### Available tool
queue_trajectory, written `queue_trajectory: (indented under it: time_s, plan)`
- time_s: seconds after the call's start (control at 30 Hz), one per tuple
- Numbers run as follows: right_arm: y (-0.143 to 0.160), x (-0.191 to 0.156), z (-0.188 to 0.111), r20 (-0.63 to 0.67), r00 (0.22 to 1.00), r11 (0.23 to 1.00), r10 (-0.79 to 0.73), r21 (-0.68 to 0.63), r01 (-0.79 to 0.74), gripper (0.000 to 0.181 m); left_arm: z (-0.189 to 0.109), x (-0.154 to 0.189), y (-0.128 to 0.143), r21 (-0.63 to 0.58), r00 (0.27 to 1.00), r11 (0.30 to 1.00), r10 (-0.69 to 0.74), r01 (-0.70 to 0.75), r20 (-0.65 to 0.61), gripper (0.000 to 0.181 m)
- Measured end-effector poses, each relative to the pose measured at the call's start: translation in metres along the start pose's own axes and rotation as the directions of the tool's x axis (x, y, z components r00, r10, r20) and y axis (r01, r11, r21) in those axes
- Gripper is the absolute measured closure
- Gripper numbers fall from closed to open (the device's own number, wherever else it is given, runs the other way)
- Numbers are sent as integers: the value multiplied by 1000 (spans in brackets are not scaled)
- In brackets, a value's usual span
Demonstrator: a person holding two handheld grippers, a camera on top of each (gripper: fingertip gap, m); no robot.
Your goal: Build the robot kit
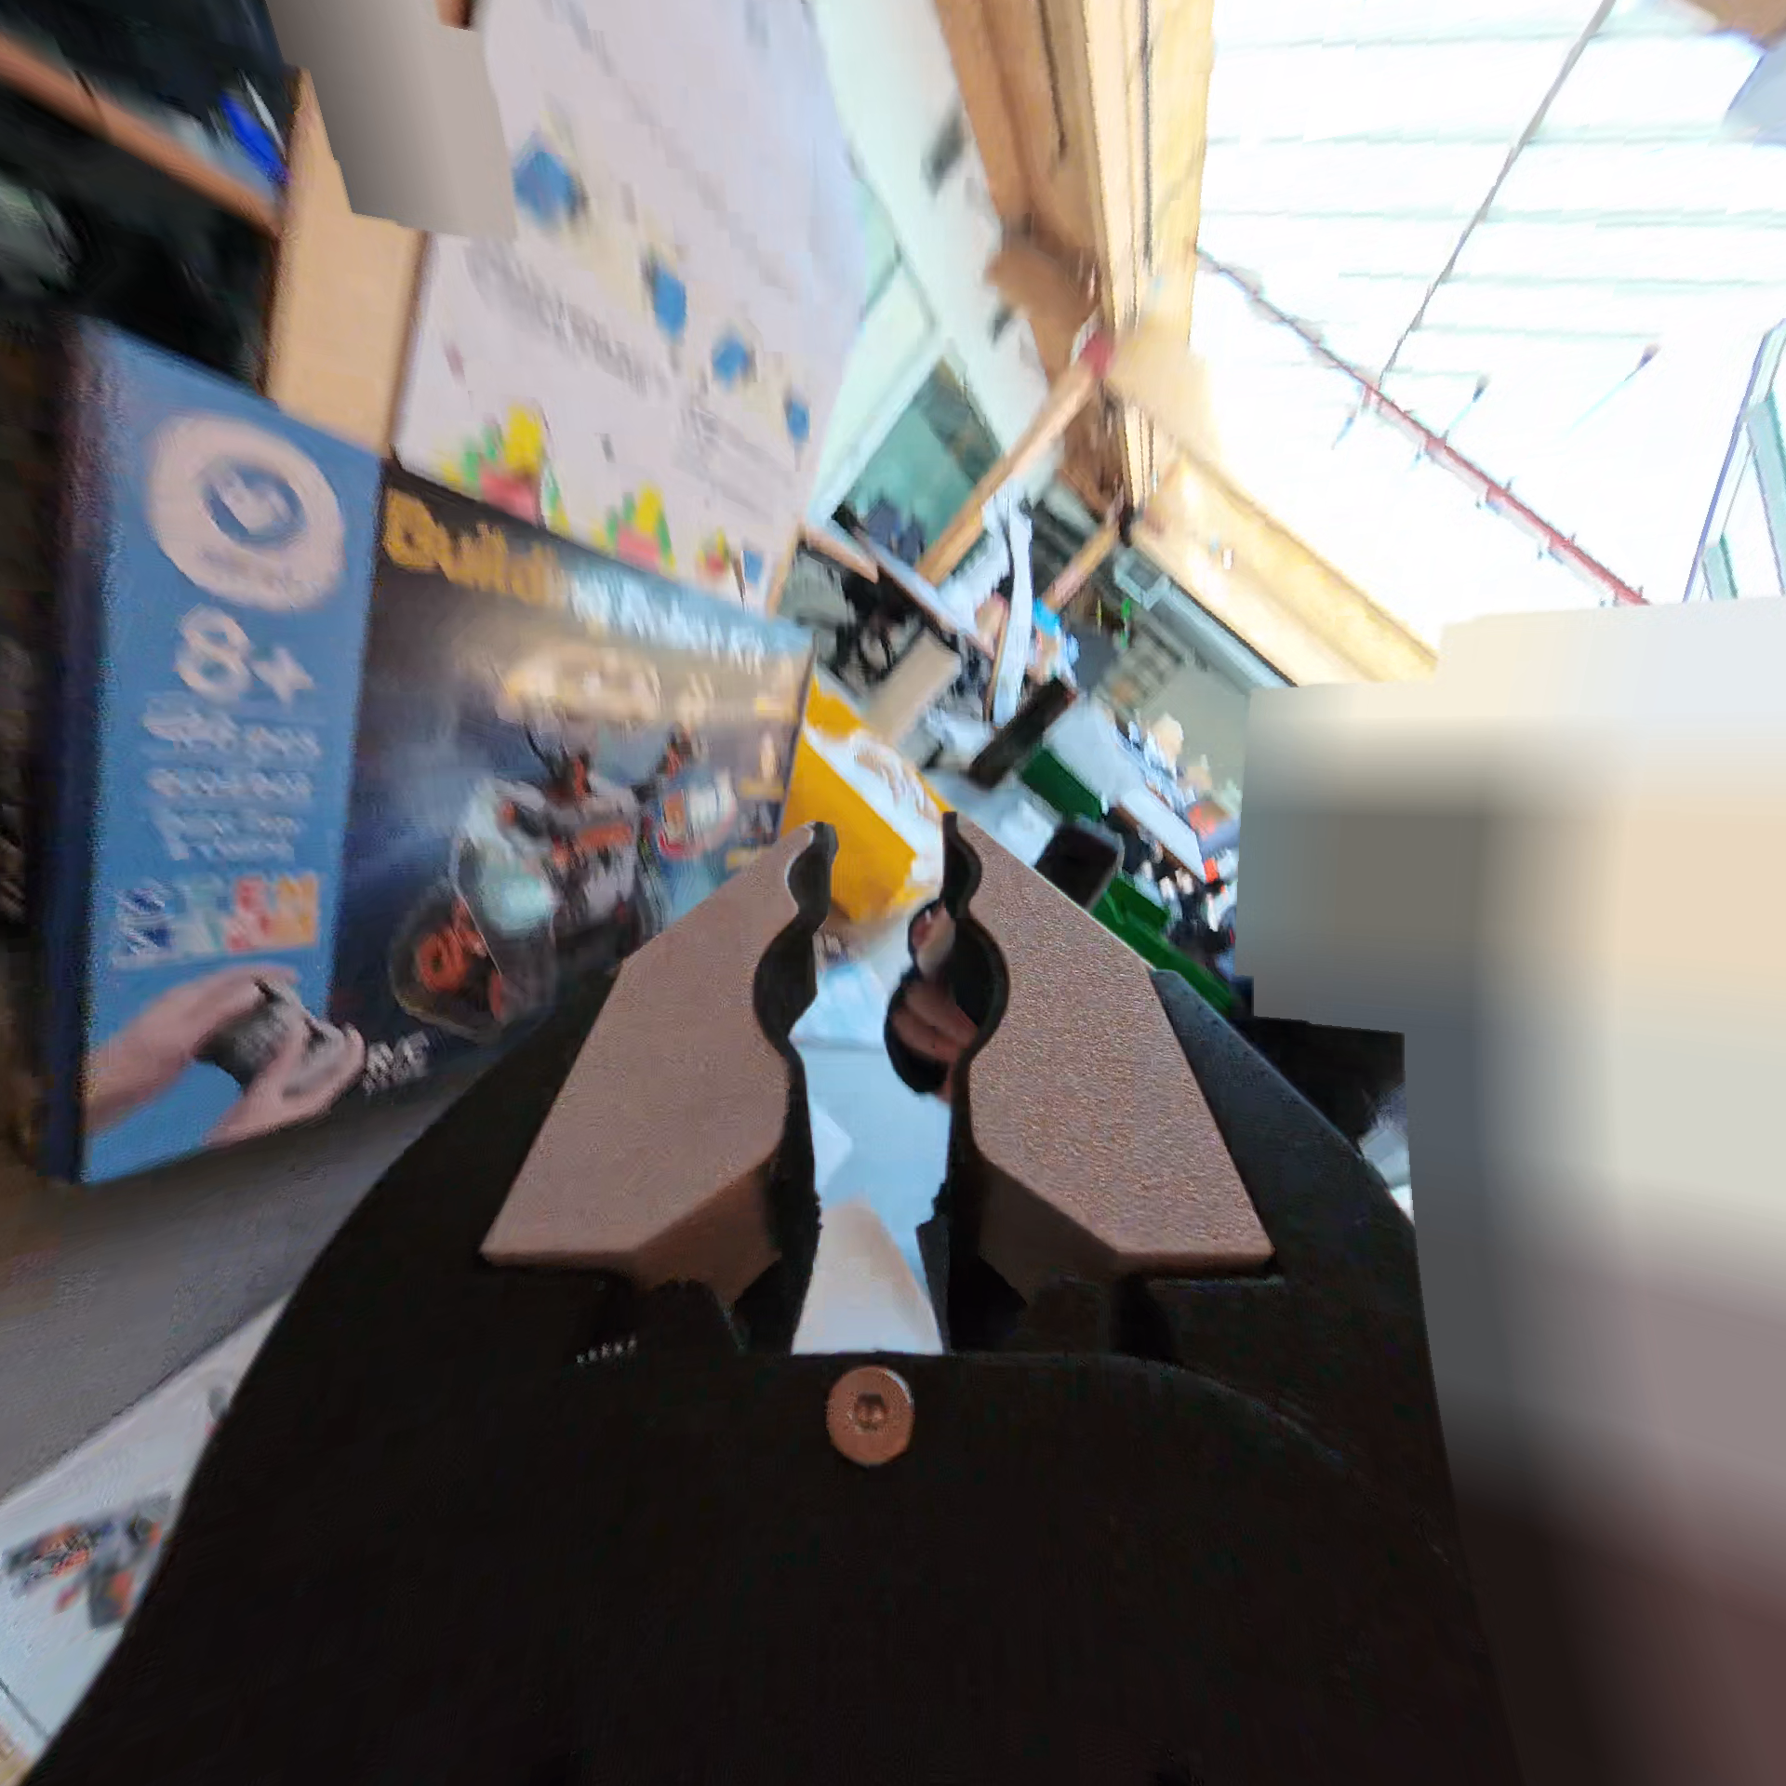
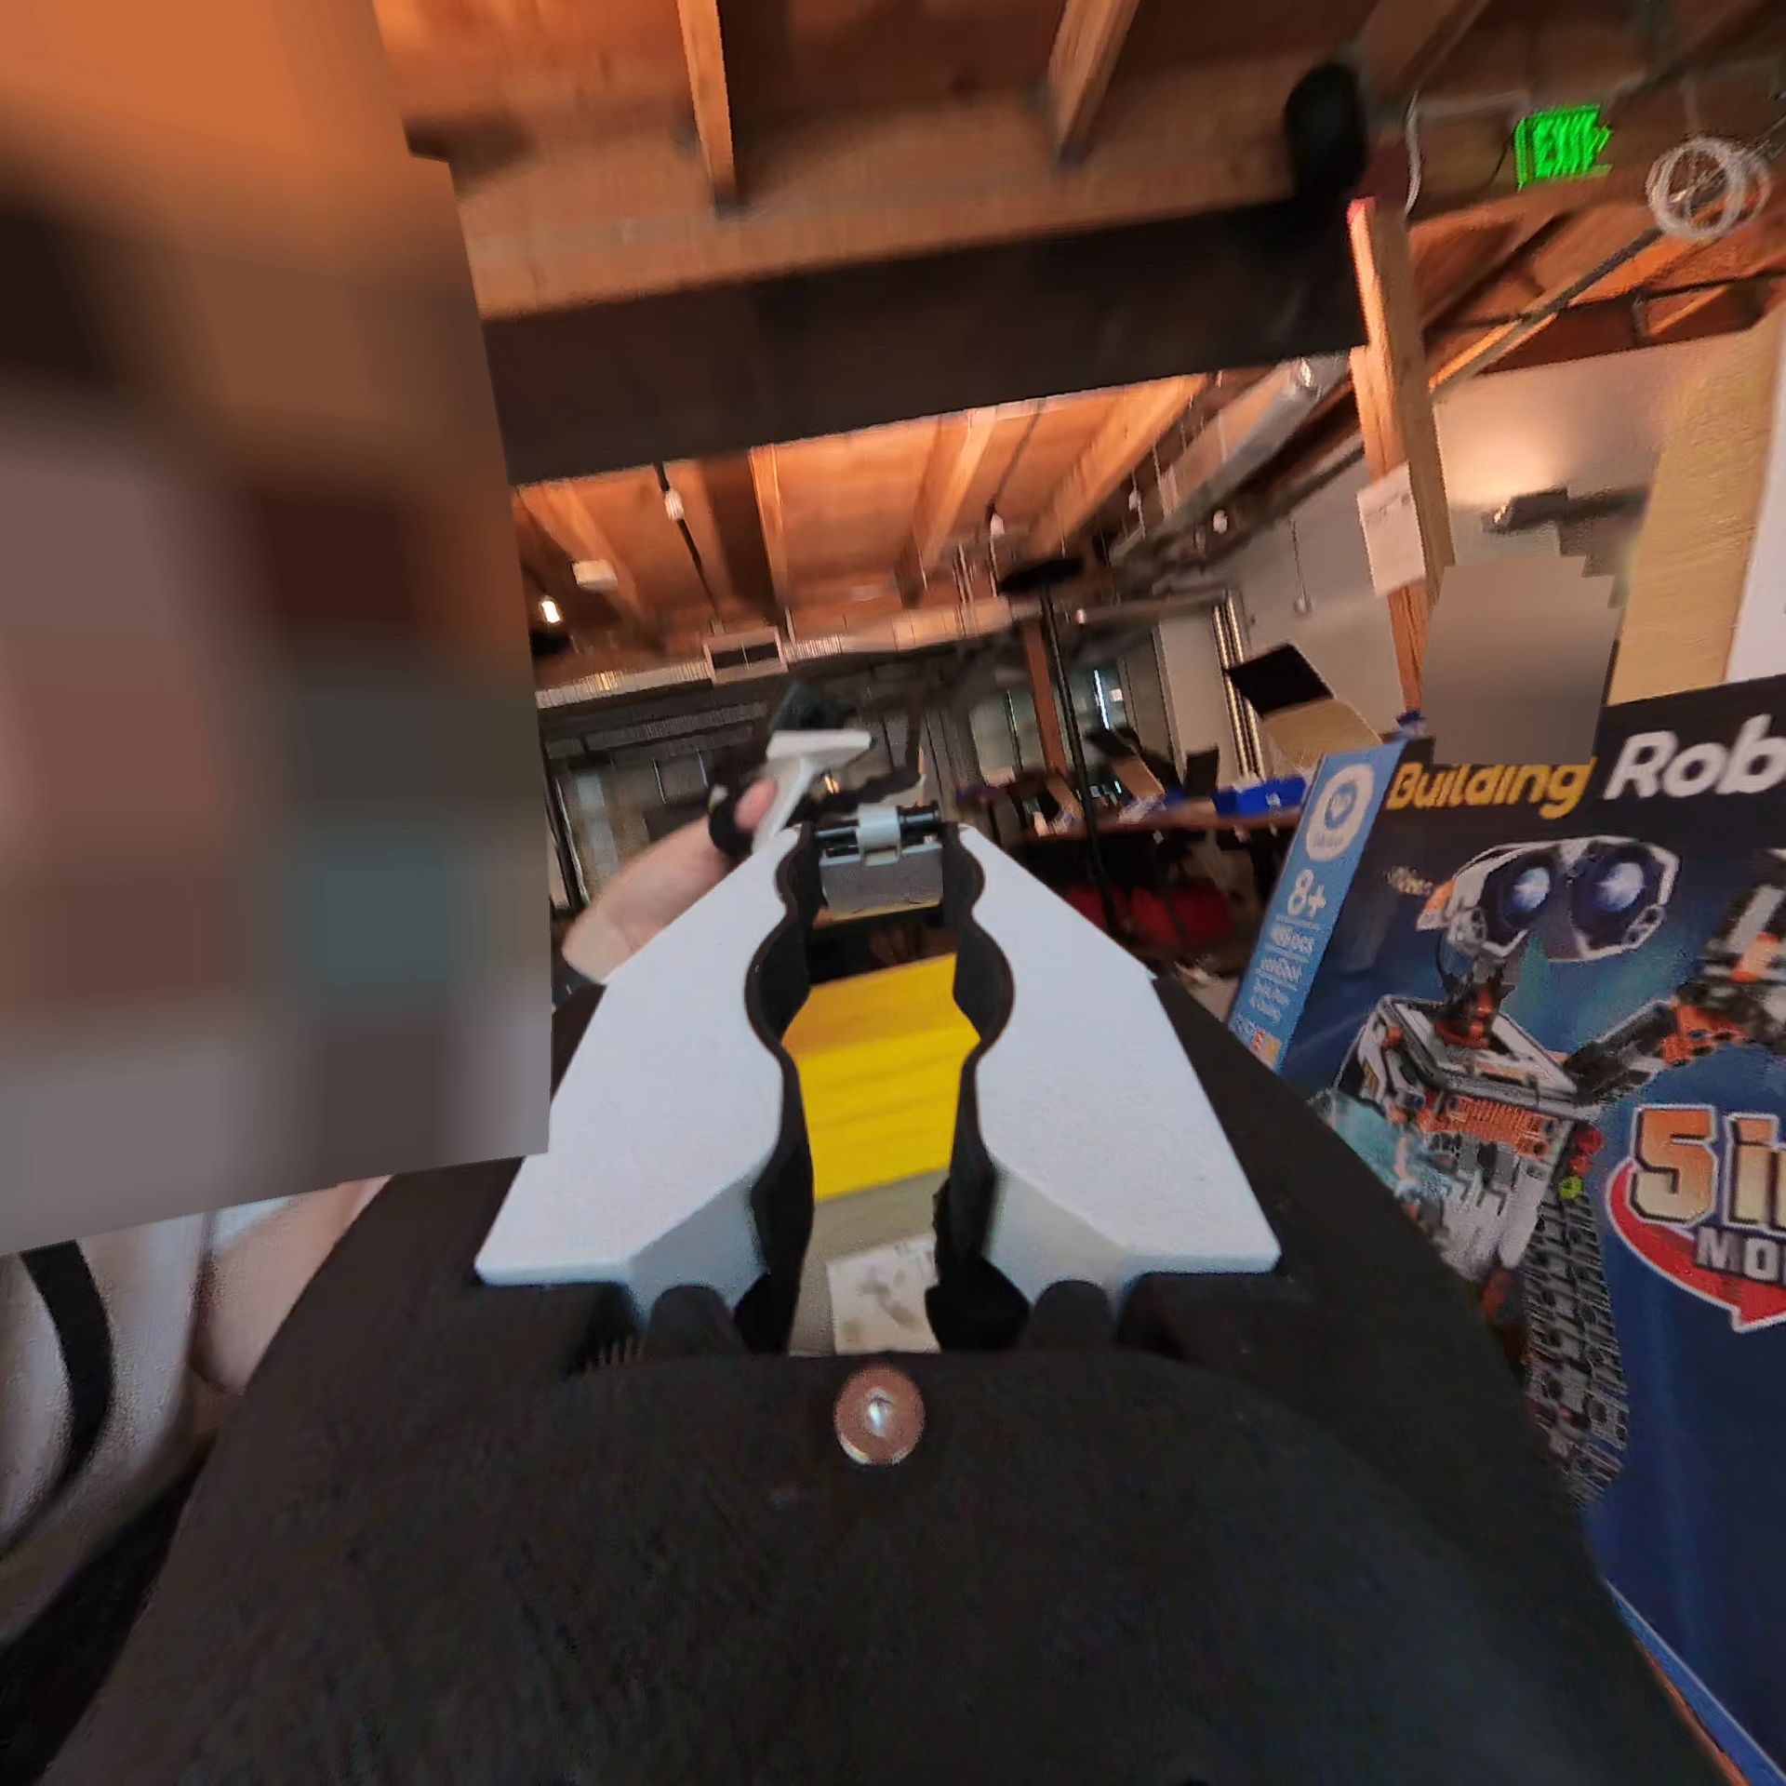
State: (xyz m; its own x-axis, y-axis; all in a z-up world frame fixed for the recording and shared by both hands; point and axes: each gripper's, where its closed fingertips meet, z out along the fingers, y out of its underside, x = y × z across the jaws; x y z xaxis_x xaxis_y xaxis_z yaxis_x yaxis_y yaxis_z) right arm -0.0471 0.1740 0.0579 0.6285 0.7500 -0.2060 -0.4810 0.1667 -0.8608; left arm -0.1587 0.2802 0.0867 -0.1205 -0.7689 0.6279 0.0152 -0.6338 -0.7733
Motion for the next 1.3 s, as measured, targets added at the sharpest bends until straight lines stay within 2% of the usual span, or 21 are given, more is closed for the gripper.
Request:
queue_trajectory:
  time_s: [0.03, 0.1, 0.17, 0.33, 0.77, 1.07, 1.2, 1.27, 1.3]
  plan:
    - [11, -2, 6, -6, 999, 997, -45, -61, 45, 158, 8, -1, 15, -83, 1000, 996, -18, 17, -6, 159]
    - [30, -5, 14, -11, 991, 977, -132, -168, 129, 157, 20, -2, 39, -209, 1000, 978, -21, 19, -6, 159]
    - [43, -8, 19, 0, 979, 951, -204, -236, 198, 157, 27, -4, 54, -283, 1000, 959, 5, -1, 11, 160]
    - [63, -16, 26, 49, 951, 896, -306, -323, 305, 157, 31, -9, 69, -354, 999, 935, 18, -6, 31, 160]
    - [64, -24, 28, 92, 925, 884, -369, -274, 379, 157, 34, -10, 90, -452, 1000, 892, 4, 2, 12, 152]
    - [67, -23, 30, 89, 889, 842, -450, -289, 455, 157, 42, 5, 106, -508, 998, 861, -35, 0, -60, 152]
    - [65, -24, 31, 86, 857, 813, -508, -283, 510, 157, 47, 8, 117, -549, 997, 835, -17, -28, -77, 159]
    - [66, -23, 31, 85, 849, 802, -522, -291, 522, 157, 49, 6, 121, -560, 997, 827, 15, -56, -78, 174]
    - [66, -21, 31, 74, 849, 801, -523, -295, 520, 157, 50, 5, 120, -559, 996, 826, 41, -75, -73, 174]
